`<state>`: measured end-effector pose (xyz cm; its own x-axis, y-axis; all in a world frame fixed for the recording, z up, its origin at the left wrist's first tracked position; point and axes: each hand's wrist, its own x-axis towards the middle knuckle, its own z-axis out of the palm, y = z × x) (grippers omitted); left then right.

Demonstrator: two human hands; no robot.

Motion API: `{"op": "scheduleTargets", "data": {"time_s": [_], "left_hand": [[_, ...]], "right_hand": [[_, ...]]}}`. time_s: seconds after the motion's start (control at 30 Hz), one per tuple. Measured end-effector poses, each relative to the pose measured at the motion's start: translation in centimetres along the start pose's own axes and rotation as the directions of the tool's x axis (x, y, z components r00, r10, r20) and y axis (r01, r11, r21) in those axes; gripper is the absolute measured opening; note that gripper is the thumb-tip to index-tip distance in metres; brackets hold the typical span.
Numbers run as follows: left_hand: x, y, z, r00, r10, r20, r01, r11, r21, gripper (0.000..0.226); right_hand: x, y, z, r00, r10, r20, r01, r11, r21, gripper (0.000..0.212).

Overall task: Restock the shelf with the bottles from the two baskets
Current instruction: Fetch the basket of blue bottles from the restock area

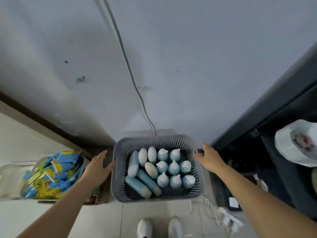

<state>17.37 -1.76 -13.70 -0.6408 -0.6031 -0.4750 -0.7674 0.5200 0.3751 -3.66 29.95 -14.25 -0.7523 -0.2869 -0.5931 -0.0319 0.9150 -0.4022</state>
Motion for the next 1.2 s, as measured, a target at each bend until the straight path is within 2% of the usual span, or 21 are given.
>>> {"op": "scheduleTargets", "data": {"time_s": [0.17,0.27,0.37,0.43,0.53,0.73,0.8,0.97,1.2], "left_hand": [[4.2,-1.4,3.8,0.984,-0.158,0.078,0.173,0.948,-0.268,0.062],[6.5,-3.2,5.8,0.963,-0.219,0.157,0.267,0.864,-0.426,0.055],[7.7,-3.5,7.3,0.952,-0.233,0.199,0.306,0.714,-0.63,0.034],[8.1,-3.4,8.1,0.94,-0.226,0.256,0.342,0.581,-0.739,0.037],[8.4,-3.2,8.9,0.904,-0.239,0.356,0.427,0.423,-0.799,0.04],[9.1,-2.7,9.6,0.875,-0.364,0.319,0.45,0.371,-0.812,0.045],[9.1,-2.5,9.2,0.861,-0.374,0.344,0.473,0.339,-0.814,0.045],[7.8,-1.9,8.7,0.839,-0.352,0.414,0.525,0.33,-0.784,0.046],[4.5,1.6,7.0,0.868,-0.328,0.372,0.49,0.457,-0.742,0.043]], "right_hand": [[3.2,1.5,3.9,0.976,0.217,-0.007,-0.2,0.911,0.362,0.06],[4.6,2.5,5.4,0.948,0.314,-0.056,-0.246,0.83,0.501,0.04],[5.2,2.9,6.2,0.926,0.377,0.006,-0.27,0.654,0.706,0.029],[5.6,2.8,6.7,0.924,0.372,0.085,-0.288,0.533,0.795,0.033],[6.3,3.0,7.6,0.926,0.358,0.116,-0.295,0.499,0.815,0.037],[6.4,2.7,7.5,0.909,0.401,0.118,-0.312,0.464,0.829,0.038],[6.2,2.6,7.4,0.901,0.413,0.134,-0.331,0.453,0.828,0.04],[4.5,3.2,7.2,0.88,0.441,0.177,-0.366,0.393,0.844,0.04],[-0.2,5.5,5.5,0.855,0.483,0.188,-0.361,0.295,0.885,0.04]]}}
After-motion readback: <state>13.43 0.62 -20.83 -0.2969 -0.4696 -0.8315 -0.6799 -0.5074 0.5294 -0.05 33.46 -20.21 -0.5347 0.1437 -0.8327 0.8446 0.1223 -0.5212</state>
